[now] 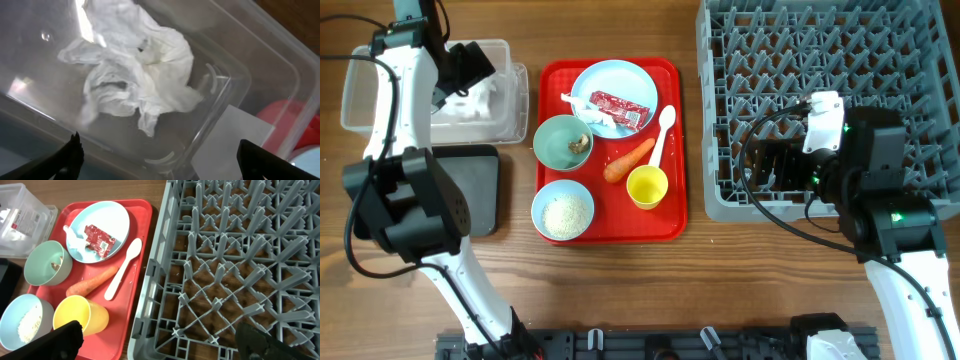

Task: Sort waste into correct bins and load items into the dishwasher rack
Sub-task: 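Grasp the red wrapper from the plate with the left gripper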

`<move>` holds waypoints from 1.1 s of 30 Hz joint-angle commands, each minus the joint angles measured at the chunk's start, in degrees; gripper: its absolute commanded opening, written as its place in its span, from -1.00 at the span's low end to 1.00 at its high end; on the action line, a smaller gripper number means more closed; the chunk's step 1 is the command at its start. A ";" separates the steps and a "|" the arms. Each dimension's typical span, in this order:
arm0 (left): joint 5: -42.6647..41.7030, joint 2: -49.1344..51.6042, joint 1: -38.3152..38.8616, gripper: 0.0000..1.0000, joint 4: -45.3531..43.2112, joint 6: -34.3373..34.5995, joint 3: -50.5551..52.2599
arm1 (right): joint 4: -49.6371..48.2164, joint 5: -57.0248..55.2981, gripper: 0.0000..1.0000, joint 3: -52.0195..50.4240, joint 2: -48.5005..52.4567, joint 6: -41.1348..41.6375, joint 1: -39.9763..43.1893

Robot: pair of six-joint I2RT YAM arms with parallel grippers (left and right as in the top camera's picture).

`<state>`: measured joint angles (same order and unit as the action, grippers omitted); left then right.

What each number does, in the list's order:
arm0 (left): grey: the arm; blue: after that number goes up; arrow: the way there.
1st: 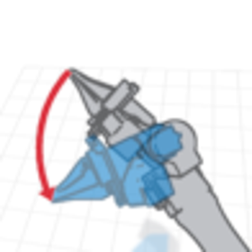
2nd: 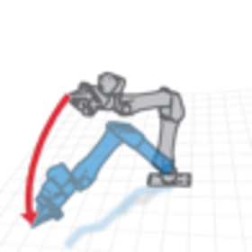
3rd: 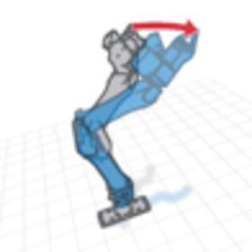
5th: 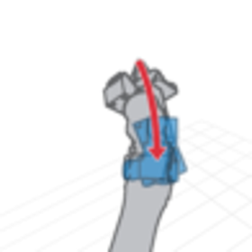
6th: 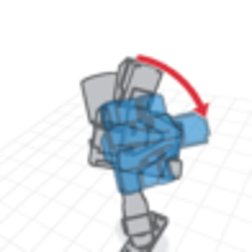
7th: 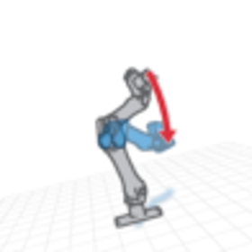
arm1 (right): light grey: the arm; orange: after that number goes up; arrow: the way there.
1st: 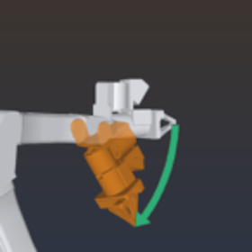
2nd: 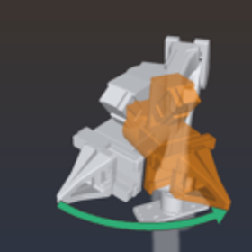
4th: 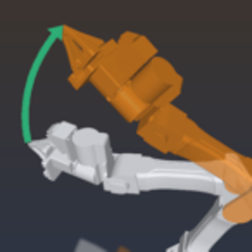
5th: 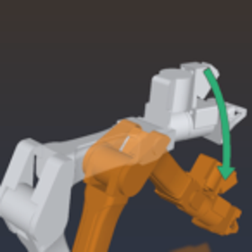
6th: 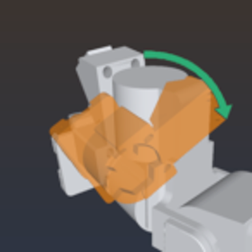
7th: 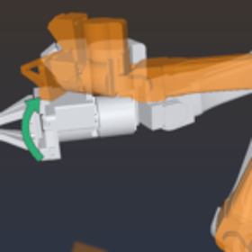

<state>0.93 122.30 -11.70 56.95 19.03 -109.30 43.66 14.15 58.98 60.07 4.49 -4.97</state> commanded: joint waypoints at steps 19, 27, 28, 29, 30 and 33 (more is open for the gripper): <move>-0.44 10.51 30.99 1.00 -5.40 29.90 -1.38 | 0.68 0.98 0.99 1.01 0.15 0.63 0.17; 1.77 12.22 30.86 1.00 -4.68 31.15 -1.38 | 0.79 0.98 0.99 0.92 2.03 1.70 0.17; 1.75 12.33 30.86 0.98 -4.70 31.15 -1.38 | 0.79 0.98 0.99 0.92 2.40 1.70 0.17; 1.75 12.48 30.88 0.88 -4.70 31.15 -1.38 | 0.79 1.01 0.99 0.92 2.80 1.73 0.17; 1.77 12.52 30.93 0.75 -4.68 31.12 -1.38 | 0.83 1.01 0.99 0.92 2.97 1.73 0.17; 1.77 12.74 31.17 0.34 -4.81 31.08 -1.38 | 0.83 1.01 0.99 0.92 3.10 1.75 0.17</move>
<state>1.69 133.29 19.44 52.25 49.93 -110.45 44.58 14.15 58.98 62.74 5.34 -4.97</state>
